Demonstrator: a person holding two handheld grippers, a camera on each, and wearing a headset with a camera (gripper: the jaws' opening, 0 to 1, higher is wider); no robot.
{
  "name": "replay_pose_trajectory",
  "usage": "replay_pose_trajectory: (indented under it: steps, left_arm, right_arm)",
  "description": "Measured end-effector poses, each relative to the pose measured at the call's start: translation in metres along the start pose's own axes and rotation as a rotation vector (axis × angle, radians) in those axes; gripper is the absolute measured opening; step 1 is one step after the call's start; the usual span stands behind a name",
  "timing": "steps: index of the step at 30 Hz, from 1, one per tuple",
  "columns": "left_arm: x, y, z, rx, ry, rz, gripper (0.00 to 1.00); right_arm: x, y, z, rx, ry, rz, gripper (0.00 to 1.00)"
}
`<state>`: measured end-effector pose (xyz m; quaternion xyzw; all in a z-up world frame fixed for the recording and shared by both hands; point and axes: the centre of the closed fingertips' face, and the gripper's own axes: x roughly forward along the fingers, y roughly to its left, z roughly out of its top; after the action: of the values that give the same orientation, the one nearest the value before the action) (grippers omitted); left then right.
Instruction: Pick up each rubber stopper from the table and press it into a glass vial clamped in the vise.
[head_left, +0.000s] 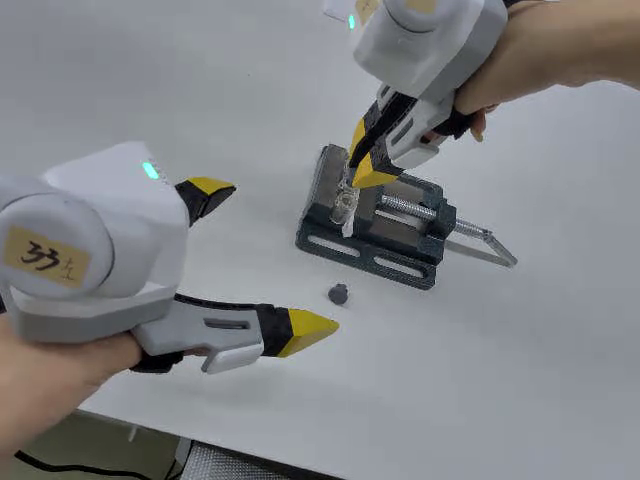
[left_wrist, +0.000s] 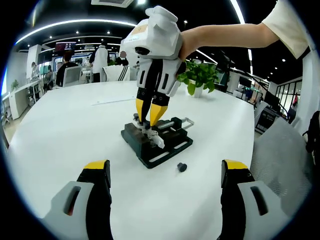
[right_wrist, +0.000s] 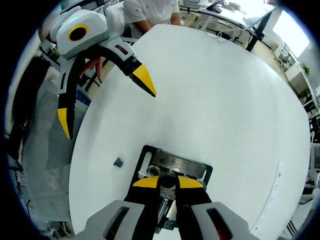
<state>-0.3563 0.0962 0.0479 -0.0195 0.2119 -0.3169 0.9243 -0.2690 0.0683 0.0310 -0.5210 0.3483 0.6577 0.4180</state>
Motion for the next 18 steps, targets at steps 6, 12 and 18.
replay_pose_trajectory:
  steps: [6,12,18]
  left_arm:
    - [0.0,0.001,0.0,-0.002,0.003,-0.002,0.9]
    - [0.001,0.001,-0.001,0.0,0.005,-0.005,0.9]
    - [0.011,0.004,0.002,0.006,0.009,-0.016,0.89]
  right_arm:
    - [-0.007,0.001,-0.001,-0.01,-0.011,-0.005,0.12]
    - [-0.016,-0.001,-0.003,0.03,-0.035,0.003,0.0]
    - [-0.013,0.002,-0.004,0.047,-0.039,0.01,0.0]
